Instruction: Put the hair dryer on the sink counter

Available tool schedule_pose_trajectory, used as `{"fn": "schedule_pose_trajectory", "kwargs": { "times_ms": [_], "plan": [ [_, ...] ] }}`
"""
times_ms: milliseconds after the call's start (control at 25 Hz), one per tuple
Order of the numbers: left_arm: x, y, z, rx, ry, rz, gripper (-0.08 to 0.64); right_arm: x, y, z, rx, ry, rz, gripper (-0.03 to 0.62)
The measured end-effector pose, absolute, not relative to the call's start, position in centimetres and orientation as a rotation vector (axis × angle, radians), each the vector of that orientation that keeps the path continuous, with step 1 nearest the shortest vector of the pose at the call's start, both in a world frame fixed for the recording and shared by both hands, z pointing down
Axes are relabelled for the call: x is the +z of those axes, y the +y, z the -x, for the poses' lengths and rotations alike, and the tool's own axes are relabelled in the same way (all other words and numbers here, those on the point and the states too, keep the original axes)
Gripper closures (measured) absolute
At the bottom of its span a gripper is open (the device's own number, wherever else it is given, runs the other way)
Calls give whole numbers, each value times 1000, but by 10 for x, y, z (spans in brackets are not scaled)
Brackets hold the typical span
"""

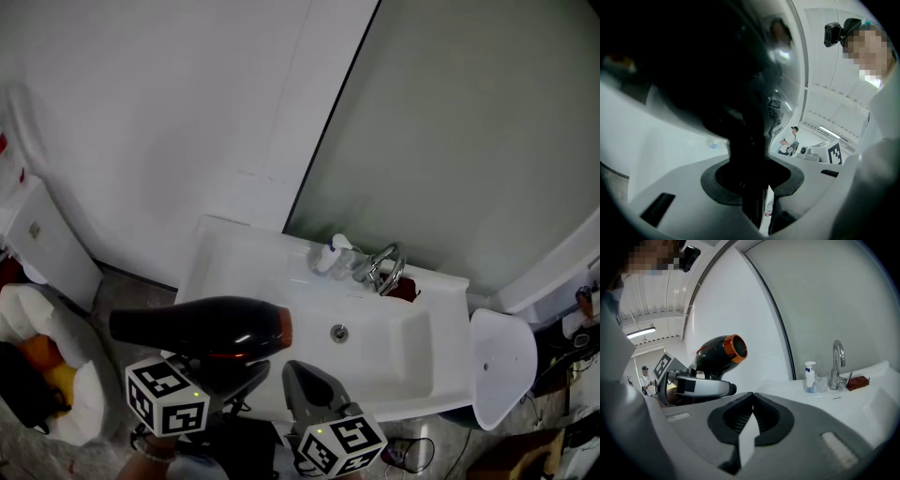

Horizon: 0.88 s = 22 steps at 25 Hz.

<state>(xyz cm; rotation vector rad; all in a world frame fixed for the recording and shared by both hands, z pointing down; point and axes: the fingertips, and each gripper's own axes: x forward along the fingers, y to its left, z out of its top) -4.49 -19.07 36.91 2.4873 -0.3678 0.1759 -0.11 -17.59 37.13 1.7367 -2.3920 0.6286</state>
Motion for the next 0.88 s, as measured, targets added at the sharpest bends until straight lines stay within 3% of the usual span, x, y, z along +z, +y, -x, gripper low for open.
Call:
{"fn": "schedule_pose_trajectory", "kwargs": {
  "times_ms": [720,800,880],
  "plan": [
    [371,-206,45,237,-460,-2476,430,362,-185,25,718,-2622,-1461,592],
    [370,-205,44,243,-465,-2483,430,361,-182,29,691,-2641,-1407,512],
    [370,-204,43,249,-471,-2485,430,362,-177,33,687,-2656,-1354,509]
  ]
}}
